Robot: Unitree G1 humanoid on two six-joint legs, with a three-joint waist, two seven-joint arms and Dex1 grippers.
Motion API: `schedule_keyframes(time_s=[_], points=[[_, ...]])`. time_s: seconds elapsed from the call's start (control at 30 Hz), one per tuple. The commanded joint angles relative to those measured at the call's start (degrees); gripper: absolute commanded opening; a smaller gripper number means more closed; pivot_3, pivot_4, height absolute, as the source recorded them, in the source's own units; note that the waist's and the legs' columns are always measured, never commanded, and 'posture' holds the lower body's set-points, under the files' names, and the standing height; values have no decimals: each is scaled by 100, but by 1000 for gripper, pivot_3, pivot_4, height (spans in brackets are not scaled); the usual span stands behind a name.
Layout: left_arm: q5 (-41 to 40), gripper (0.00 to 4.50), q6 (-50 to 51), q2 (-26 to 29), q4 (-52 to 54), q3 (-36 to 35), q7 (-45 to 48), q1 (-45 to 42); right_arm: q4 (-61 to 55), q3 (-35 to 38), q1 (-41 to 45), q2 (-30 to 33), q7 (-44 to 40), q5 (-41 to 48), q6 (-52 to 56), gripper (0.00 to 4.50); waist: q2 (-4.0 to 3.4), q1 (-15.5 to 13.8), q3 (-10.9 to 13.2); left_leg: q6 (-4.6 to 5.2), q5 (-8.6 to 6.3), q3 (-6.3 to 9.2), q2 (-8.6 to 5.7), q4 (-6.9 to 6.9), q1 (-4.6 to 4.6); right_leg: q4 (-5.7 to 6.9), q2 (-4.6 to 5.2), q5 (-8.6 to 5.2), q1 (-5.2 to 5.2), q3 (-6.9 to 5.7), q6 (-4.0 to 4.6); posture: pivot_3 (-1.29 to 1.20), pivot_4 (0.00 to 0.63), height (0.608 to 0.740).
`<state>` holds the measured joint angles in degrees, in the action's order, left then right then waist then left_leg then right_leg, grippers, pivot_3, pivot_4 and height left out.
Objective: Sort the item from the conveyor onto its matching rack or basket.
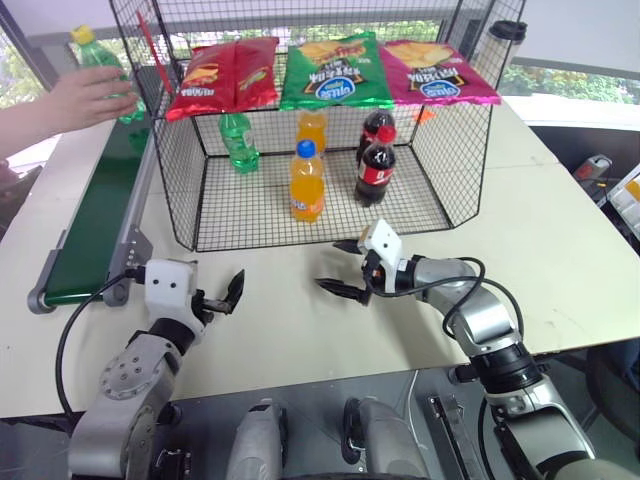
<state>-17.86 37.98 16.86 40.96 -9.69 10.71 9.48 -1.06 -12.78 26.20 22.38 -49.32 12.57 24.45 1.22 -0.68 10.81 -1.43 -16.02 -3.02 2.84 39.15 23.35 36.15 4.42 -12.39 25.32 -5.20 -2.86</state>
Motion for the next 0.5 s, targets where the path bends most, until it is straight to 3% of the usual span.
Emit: schedule_keyframes(time_s=[0.03, 0.5], points=[[51, 4462, -121, 21, 134, 25, -8, -7, -170, 82, 38, -4, 3, 50, -114, 4500, 0, 0, 0, 0, 0, 0, 0, 0, 0, 0, 0, 0, 0, 0, 0, 0, 150, 740], [1, 4462, 16, 17, 555, -317, -198, -56, -107, 57, 91, -24, -41, 47, -140, 4500, 0, 1, 0, 0, 0, 0, 0, 0, 0, 0, 0, 0, 0, 0, 0, 0, 150, 740]])
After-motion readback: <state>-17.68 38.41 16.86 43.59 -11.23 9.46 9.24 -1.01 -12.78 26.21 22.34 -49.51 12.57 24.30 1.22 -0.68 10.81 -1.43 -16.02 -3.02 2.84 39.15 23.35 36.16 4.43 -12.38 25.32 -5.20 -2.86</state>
